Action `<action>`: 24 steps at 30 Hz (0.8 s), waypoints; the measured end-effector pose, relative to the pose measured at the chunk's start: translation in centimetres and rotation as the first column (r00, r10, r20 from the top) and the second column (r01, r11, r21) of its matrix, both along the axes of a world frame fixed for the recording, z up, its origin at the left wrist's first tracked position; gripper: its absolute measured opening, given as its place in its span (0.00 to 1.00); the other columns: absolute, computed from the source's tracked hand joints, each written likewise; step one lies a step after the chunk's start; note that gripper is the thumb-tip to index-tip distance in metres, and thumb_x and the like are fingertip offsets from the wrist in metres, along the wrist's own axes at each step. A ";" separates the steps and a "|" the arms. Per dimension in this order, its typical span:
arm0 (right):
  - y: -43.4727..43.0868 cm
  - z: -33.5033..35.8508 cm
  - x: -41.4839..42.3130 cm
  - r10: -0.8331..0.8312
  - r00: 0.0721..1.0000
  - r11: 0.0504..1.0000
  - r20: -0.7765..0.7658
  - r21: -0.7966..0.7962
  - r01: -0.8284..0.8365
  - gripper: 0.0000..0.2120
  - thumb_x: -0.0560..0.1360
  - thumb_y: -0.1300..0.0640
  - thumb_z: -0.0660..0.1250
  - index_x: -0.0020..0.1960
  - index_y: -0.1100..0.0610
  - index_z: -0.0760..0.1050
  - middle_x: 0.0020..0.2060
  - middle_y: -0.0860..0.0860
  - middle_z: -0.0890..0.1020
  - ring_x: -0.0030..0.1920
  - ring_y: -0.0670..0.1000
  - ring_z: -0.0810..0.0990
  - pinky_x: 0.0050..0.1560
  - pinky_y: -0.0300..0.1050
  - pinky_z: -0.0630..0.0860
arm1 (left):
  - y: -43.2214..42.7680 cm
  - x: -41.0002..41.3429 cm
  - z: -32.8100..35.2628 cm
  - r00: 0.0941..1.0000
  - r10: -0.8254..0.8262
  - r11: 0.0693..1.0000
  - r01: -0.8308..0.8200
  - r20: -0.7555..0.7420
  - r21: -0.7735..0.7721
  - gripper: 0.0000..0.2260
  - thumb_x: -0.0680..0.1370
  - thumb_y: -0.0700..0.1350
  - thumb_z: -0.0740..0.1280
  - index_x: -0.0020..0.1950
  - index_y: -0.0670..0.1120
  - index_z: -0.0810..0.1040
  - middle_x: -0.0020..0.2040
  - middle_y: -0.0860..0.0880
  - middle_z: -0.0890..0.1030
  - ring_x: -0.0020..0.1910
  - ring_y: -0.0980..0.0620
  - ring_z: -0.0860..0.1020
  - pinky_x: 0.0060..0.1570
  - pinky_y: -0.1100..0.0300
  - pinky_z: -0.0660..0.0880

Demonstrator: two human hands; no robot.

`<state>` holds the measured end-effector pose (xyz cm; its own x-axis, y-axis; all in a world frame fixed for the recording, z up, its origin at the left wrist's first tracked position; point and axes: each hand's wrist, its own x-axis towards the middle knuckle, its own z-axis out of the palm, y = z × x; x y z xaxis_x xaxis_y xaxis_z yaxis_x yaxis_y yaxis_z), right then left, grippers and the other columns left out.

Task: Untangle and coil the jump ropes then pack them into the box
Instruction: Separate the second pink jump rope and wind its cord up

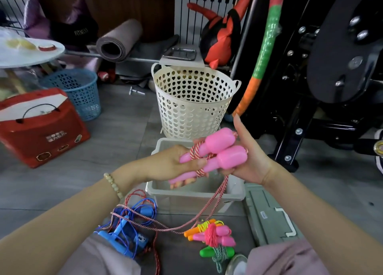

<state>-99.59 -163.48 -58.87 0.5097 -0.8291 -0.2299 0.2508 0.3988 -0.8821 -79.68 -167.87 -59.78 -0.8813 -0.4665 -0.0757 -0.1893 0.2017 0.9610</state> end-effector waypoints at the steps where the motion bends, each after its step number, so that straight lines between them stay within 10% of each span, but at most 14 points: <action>1: 0.1 -0.1 -0.1 0.011 1.000 1.000 0.018 -0.003 -0.011 0.45 0.61 0.23 0.61 0.58 0.60 0.77 0.39 0.56 0.76 0.31 0.47 0.67 0.29 0.39 0.58 | -0.1 0.1 -0.2 0.999 0.026 0.998 -0.024 -0.029 0.054 0.15 0.73 0.62 0.62 0.34 0.56 0.82 0.26 0.52 0.77 0.21 0.58 0.73 0.23 0.67 0.71; 6: 0.6 -0.8 0.8 -0.108 0.954 0.966 -0.281 -0.255 0.034 0.27 0.68 0.28 0.60 0.47 0.52 0.74 0.34 0.49 0.64 0.29 0.44 0.57 0.28 0.36 0.55 | -1.2 -0.1 -0.6 0.978 0.200 0.954 -0.180 -0.063 0.241 0.22 0.75 0.61 0.59 0.37 0.42 0.73 0.24 0.52 0.73 0.20 0.57 0.68 0.21 0.66 0.66; 10: 1.4 -0.6 1.5 -0.267 0.843 0.882 -0.467 -0.471 0.018 0.11 0.78 0.54 0.63 0.60 0.48 0.73 0.35 0.37 0.77 0.32 0.37 0.72 0.32 0.29 0.66 | -1.7 0.1 -0.4 0.949 0.315 0.914 -0.300 -0.014 0.273 0.21 0.76 0.58 0.57 0.34 0.46 0.79 0.24 0.52 0.72 0.20 0.57 0.67 0.21 0.66 0.65; 13: 0.9 -2.0 1.2 -0.422 0.749 0.823 -0.511 -0.563 0.079 0.10 0.76 0.64 0.66 0.55 0.55 0.77 0.49 0.47 0.83 0.46 0.40 0.78 0.50 0.34 0.74 | -2.6 0.1 -1.0 0.889 0.452 0.867 -0.457 0.071 0.200 0.23 0.72 0.62 0.62 0.40 0.41 0.77 0.27 0.50 0.75 0.22 0.56 0.69 0.22 0.66 0.67; 19: 0.5 -3.3 2.7 -0.619 0.523 0.717 -0.585 -0.693 0.073 0.09 0.79 0.59 0.62 0.42 0.59 0.77 0.27 0.41 0.74 0.28 0.40 0.71 0.33 0.31 0.67 | -2.9 -1.0 -1.3 0.781 0.622 0.729 -0.556 -0.048 0.398 0.16 0.77 0.59 0.61 0.47 0.46 0.70 0.31 0.51 0.73 0.22 0.57 0.67 0.21 0.67 0.65; 24: 1.0 -3.1 3.0 -0.369 0.754 0.917 -0.544 -0.344 0.201 0.12 0.81 0.56 0.56 0.43 0.57 0.73 0.26 0.46 0.70 0.24 0.43 0.68 0.31 0.35 0.72 | -3.9 -0.6 -1.5 0.670 0.741 0.599 -0.635 -0.038 0.488 0.14 0.77 0.58 0.63 0.45 0.47 0.70 0.32 0.50 0.72 0.22 0.58 0.67 0.20 0.68 0.64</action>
